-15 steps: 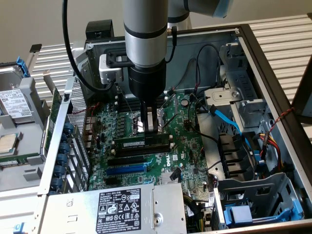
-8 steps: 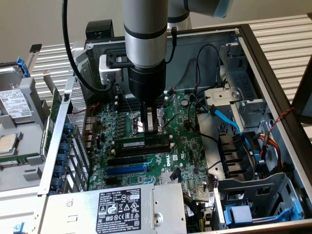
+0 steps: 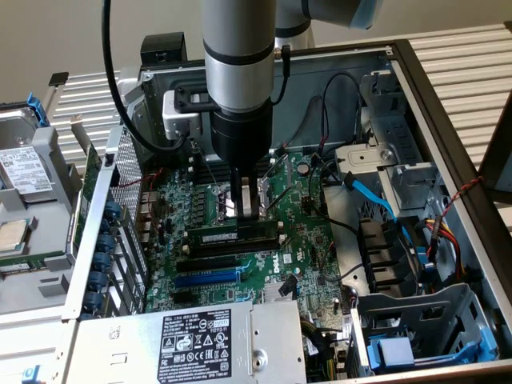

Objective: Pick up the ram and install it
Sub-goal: 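Insert the ram into the slot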

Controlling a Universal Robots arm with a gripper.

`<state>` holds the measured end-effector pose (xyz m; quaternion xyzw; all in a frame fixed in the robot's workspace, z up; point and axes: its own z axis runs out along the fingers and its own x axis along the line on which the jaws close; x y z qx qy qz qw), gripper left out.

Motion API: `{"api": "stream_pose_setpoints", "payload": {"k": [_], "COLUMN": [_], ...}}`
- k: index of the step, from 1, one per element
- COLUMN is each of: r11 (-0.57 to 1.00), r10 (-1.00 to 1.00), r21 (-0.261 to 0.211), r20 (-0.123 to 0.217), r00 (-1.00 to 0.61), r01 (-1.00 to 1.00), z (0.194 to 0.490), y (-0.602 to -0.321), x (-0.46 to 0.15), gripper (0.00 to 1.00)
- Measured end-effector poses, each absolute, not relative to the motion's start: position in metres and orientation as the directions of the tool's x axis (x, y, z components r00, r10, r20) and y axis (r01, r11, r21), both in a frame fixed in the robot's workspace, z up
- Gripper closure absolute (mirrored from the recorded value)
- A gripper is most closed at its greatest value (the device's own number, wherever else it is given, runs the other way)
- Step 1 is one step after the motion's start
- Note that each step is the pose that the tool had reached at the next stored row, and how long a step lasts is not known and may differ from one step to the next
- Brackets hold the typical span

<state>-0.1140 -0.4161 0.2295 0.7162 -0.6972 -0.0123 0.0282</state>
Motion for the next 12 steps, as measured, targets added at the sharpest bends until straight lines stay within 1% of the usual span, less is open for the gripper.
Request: {"api": "stream_pose_setpoints", "payload": {"k": [12], "r11": [-0.024], "r10": [-0.999], "r21": [0.057], "r20": [0.02], "r00": [0.025], "r01": [-0.998], "z": [0.2279], "y": [-0.4159], "x": [-0.1139], "gripper": [0.86]}}
